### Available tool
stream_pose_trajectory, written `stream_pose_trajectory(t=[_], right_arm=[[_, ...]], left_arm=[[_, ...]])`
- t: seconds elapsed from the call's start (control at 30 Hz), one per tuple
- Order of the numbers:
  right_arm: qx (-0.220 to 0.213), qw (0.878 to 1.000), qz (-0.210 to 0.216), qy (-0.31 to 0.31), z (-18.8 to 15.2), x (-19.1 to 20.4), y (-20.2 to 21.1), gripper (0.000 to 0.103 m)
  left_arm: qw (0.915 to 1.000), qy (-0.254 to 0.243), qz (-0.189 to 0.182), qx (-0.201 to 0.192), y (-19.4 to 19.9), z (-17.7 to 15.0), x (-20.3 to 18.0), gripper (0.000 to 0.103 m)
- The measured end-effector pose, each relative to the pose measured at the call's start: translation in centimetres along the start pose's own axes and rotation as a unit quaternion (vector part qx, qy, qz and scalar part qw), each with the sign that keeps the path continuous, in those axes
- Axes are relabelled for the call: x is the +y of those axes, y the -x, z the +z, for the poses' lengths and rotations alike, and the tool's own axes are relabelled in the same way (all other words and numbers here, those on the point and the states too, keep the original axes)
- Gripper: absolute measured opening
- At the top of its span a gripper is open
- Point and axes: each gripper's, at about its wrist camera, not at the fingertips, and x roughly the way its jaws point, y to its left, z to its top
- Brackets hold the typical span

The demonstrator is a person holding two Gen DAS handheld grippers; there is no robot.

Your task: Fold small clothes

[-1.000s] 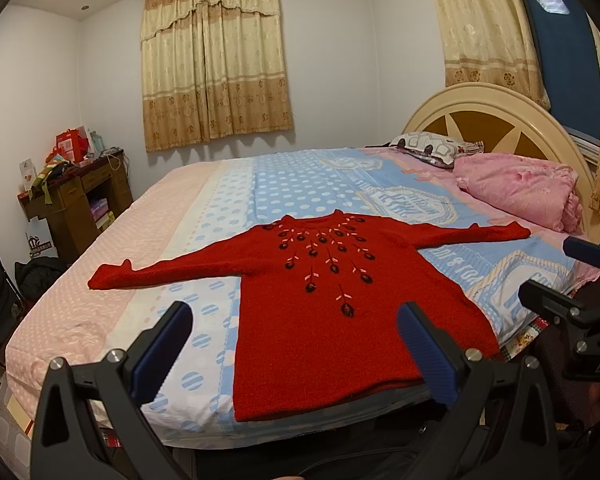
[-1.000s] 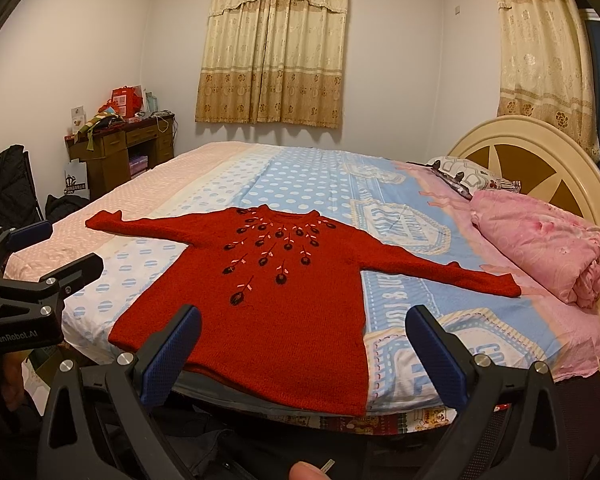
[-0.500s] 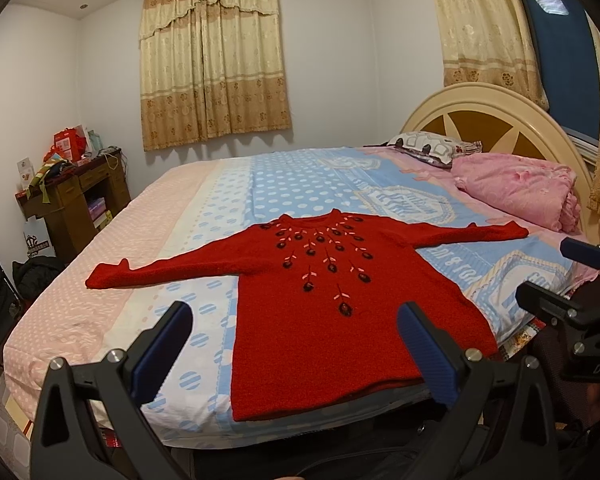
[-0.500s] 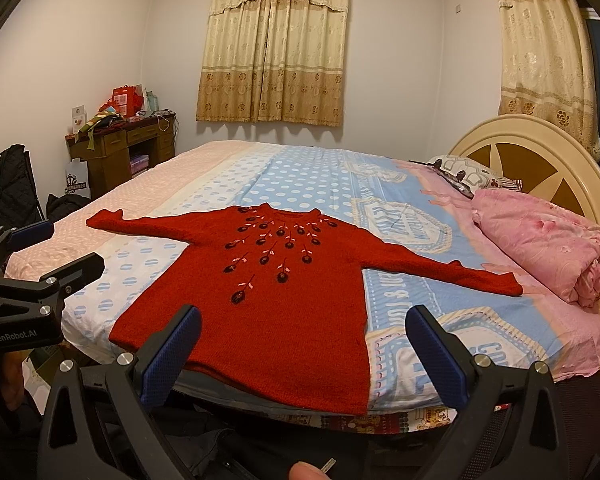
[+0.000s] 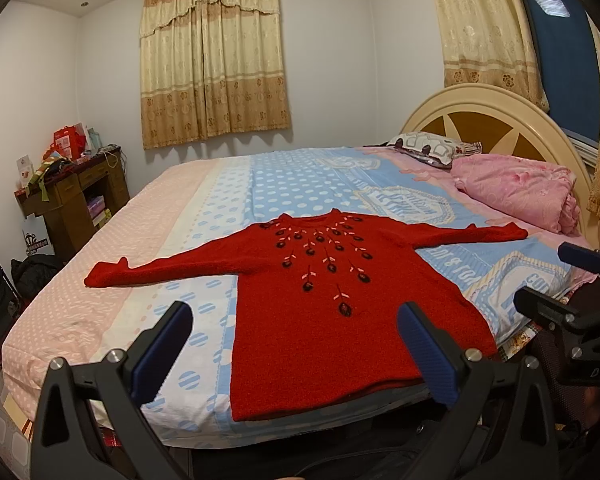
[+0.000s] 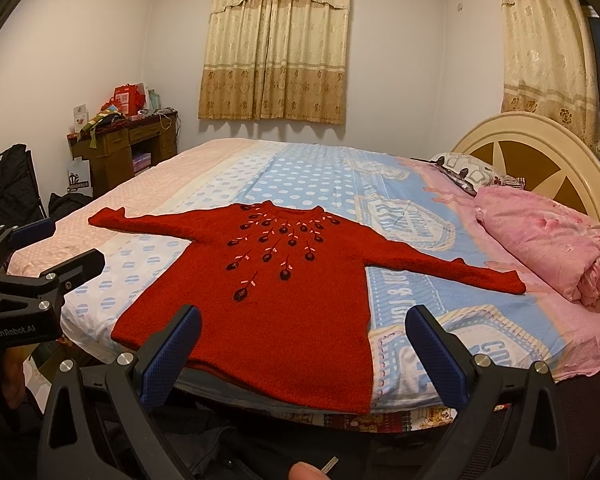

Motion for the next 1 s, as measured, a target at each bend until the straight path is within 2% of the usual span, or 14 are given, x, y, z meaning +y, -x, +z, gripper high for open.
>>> stream_pose_trajectory(t=[0.3, 0.43, 0.67, 0.83, 0.9, 1.0], right_arm=[[0.006, 1.0, -0.002, -0.002, 0.0, -0.1, -0.1, 0.102], [0.008, 1.0, -0.02, 0.005, 0.2, -1.0, -1.3, 0.102], [0.045, 0.997, -0.056, -0.004, 0.0, -4.7, -6.5, 0.102], [0.077, 0.994, -0.074, -0.011, -0.5, -7.9, -10.8, 0.102], [0.09, 0.992, -0.083, -0.02, -0.5, -9.4, -12.6, 0.102], [0.102, 0.99, -0.09, -0.036, -0.2, -11.7, -14.9, 0.102]], left_arm=[[1.0, 0.001, -0.001, 0.007, -0.3, -0.1, -0.1, 0.103], [0.9999, -0.008, -0.003, 0.014, -1.4, -0.2, 0.2, 0.103], [0.9984, -0.029, 0.012, 0.047, -5.8, 0.2, 1.2, 0.103], [0.9967, -0.042, 0.002, 0.069, -8.9, 1.1, 2.1, 0.103], [0.9952, -0.062, 0.021, 0.072, -10.4, 1.5, 2.2, 0.103], [0.9941, -0.071, 0.027, 0.077, -13.1, 2.4, 2.9, 0.103]])
